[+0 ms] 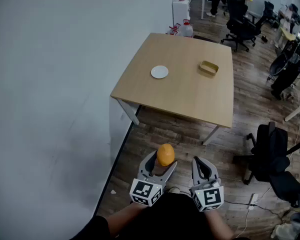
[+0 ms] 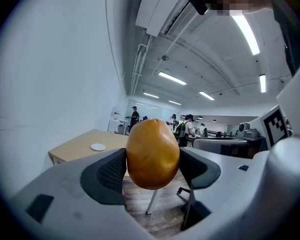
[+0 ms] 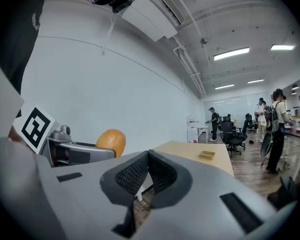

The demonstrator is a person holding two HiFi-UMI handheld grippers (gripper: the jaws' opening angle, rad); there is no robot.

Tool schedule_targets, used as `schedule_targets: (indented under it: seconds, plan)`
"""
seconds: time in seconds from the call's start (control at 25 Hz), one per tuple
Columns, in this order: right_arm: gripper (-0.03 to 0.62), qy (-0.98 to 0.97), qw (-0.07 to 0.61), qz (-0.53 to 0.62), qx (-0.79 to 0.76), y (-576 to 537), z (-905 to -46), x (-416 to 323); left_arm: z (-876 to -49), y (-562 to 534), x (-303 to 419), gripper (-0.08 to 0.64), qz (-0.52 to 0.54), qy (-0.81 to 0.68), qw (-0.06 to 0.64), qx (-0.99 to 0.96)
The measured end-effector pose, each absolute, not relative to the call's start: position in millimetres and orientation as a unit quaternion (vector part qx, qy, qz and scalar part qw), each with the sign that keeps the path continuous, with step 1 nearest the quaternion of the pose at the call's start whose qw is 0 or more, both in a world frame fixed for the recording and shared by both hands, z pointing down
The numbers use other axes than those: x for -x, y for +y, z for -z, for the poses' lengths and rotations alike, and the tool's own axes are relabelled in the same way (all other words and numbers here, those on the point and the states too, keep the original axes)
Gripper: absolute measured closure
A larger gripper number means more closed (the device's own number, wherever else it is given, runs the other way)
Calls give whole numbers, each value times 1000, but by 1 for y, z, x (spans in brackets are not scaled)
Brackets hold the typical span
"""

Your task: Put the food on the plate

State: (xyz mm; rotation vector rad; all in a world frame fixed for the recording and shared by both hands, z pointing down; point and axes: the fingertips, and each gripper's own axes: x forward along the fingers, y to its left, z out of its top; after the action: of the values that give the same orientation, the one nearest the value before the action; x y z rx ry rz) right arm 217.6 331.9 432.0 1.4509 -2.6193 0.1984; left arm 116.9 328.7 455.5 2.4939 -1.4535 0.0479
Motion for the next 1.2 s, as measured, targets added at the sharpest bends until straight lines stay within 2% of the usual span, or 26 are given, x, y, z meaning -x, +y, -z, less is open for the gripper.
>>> schedule_targets:
  seconds: [0.52, 0.84, 1.2]
  plan:
    - [532, -859, 92, -97, -493, 320, -457, -245, -467, 315, -127, 230, -19, -513, 132, -848]
    - [532, -851, 122, -116, -498, 285, -479, -221, -490, 260, -92, 230, -35, -507, 137, -850]
    - [533, -831, 150, -127, -521, 184, -498, -183, -507, 157, -37, 230, -47, -503, 137, -852]
